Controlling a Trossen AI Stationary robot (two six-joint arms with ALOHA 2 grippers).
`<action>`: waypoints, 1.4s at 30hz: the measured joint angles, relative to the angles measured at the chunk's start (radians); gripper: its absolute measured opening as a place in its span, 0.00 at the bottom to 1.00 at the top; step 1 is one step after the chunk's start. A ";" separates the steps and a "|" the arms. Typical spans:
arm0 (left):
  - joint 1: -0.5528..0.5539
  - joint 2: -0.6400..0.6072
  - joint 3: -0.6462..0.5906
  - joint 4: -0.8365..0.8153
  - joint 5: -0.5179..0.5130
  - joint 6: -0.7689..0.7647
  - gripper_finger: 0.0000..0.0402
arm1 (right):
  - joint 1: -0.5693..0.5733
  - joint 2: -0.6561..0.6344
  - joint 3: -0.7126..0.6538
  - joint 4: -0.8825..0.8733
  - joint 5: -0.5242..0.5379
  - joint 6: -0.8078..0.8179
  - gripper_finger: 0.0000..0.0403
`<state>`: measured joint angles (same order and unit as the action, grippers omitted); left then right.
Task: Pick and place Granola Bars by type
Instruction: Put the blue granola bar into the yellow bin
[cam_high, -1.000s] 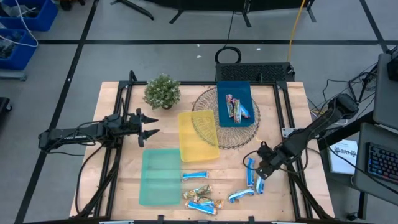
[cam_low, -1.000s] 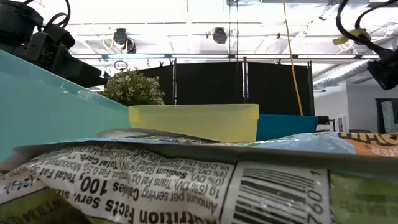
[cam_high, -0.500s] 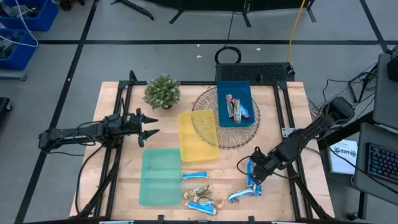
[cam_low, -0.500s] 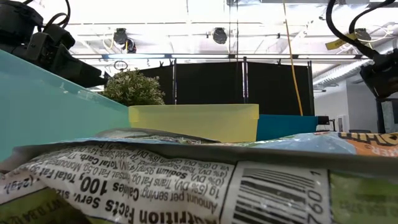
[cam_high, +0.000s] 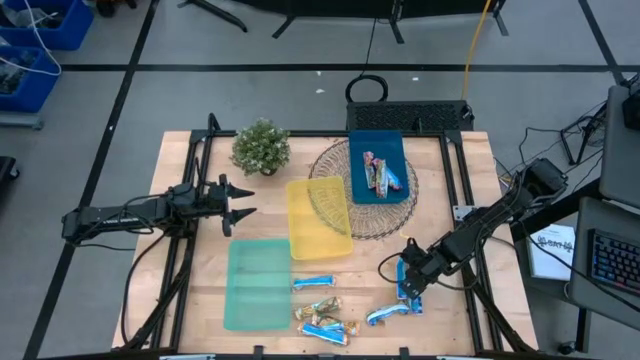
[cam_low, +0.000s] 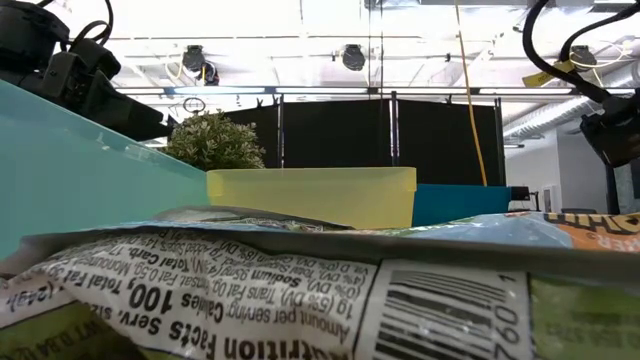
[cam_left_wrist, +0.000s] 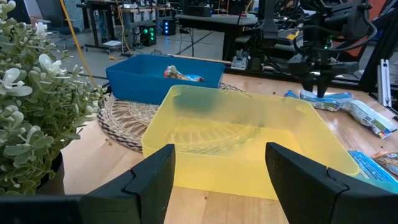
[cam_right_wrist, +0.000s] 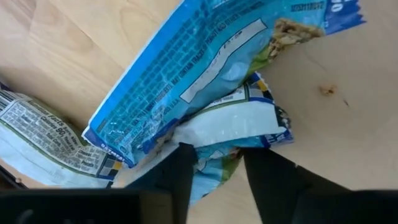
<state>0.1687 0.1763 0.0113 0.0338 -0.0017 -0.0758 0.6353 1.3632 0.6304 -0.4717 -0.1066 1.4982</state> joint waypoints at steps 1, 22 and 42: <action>0.000 0.000 0.000 0.000 0.000 0.000 0.64 | 0.000 0.000 0.000 0.000 0.000 -0.005 0.26; 0.000 0.000 0.000 0.000 0.000 0.000 0.64 | 0.026 -0.181 -0.005 -0.055 0.032 -0.077 0.00; 0.000 0.000 0.000 0.000 0.000 0.000 0.64 | -0.008 -0.456 -0.003 0.211 0.542 -0.816 0.00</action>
<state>0.1687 0.1761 0.0113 0.0338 -0.0017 -0.0757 0.6277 0.9070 0.6273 -0.2606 0.4355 0.6821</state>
